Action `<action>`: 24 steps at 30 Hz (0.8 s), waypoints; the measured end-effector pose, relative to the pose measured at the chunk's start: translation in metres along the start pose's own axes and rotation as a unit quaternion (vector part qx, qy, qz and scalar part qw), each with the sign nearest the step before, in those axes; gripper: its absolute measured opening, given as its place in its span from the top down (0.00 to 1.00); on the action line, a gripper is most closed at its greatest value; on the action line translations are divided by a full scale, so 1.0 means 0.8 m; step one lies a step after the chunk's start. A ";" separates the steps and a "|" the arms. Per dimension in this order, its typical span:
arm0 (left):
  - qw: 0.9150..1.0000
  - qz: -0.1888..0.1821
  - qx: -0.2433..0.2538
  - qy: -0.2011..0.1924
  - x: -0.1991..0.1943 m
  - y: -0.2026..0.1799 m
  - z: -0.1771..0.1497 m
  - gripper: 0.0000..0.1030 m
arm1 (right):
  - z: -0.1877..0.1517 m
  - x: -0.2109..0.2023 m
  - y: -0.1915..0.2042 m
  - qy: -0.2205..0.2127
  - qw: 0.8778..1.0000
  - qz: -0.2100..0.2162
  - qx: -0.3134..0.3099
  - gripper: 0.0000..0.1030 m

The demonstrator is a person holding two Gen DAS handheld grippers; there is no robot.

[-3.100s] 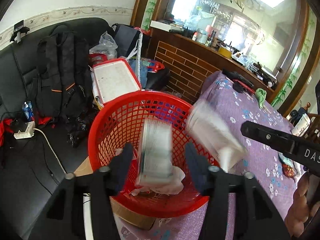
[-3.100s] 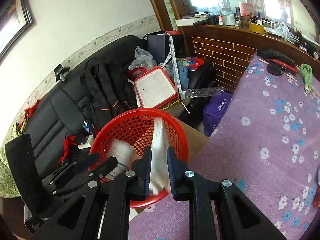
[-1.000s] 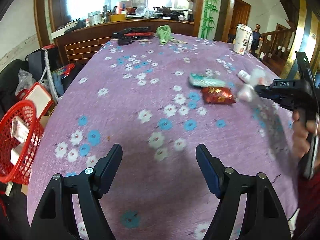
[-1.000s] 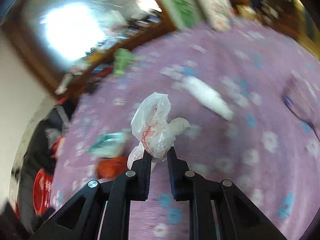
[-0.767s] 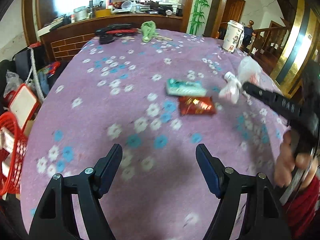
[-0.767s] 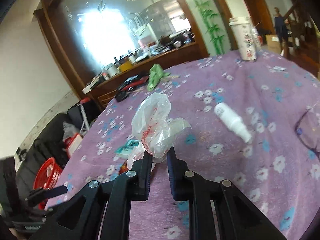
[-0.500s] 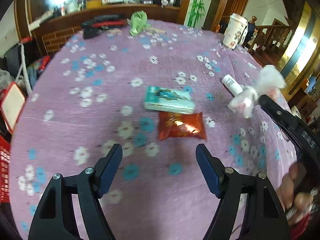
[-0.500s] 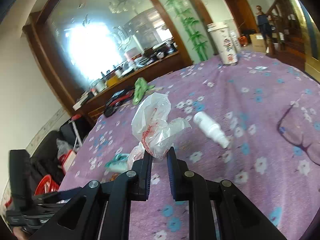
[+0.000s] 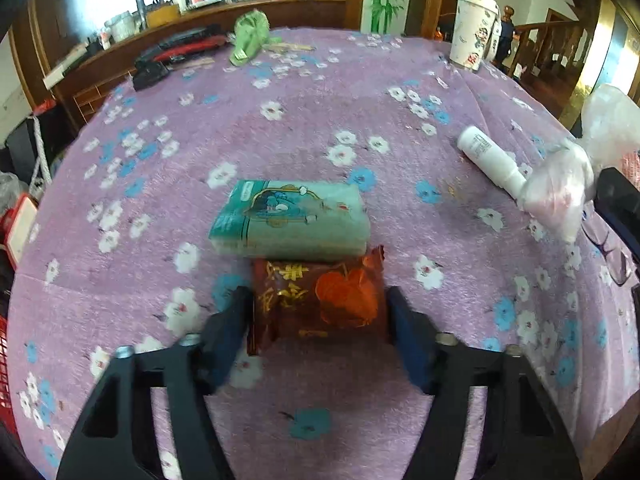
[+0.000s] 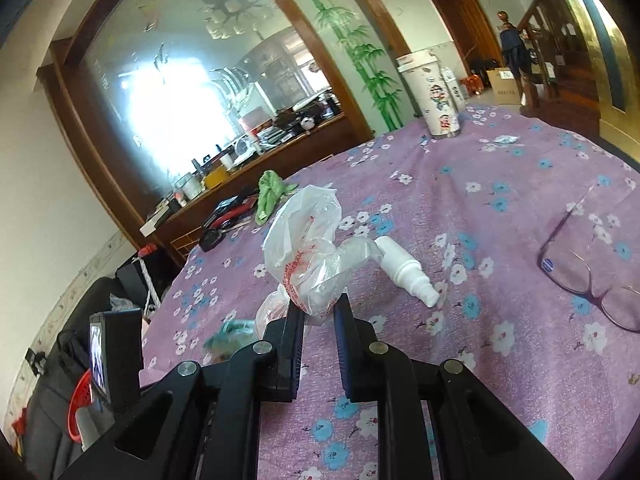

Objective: Collect trash
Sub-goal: 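Grasp the brown snack pack with the left tool while the right tool holds the plastic bag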

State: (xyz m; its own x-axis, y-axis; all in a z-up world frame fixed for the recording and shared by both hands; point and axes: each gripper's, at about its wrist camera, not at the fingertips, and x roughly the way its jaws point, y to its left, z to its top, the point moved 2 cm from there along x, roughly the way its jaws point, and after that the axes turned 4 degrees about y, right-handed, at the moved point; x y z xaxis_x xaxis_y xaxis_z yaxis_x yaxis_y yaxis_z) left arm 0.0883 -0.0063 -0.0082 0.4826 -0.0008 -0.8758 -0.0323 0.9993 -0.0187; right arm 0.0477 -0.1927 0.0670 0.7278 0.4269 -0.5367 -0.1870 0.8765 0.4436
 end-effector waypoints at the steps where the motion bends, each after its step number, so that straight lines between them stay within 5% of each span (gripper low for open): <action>1: 1.000 -0.003 -0.003 -0.004 -0.001 0.004 0.000 0.43 | -0.001 0.001 0.004 0.001 1.000 0.001 -0.007 0.85; 8: 0.998 -0.021 -0.029 -0.043 -0.024 0.034 -0.019 0.46 | -0.009 0.011 0.024 0.018 0.998 0.009 -0.052 0.85; 15: 0.988 0.057 -0.042 -0.136 -0.061 0.068 -0.032 0.46 | -0.021 0.027 0.045 0.042 0.994 0.017 -0.098 0.85; 24: 0.985 0.076 -0.060 -0.143 -0.059 0.085 -0.028 0.45 | -0.034 0.037 0.057 0.055 0.990 0.010 -0.132 0.84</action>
State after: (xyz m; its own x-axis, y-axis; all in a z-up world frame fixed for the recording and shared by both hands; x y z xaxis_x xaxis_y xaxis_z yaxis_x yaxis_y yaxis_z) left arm 0.0436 0.0606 0.0208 0.6913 0.1757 -0.7009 -0.2172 0.9757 0.0304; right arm 0.0431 -0.1337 0.0521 0.6482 0.4544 -0.6111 -0.3772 0.8887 0.2606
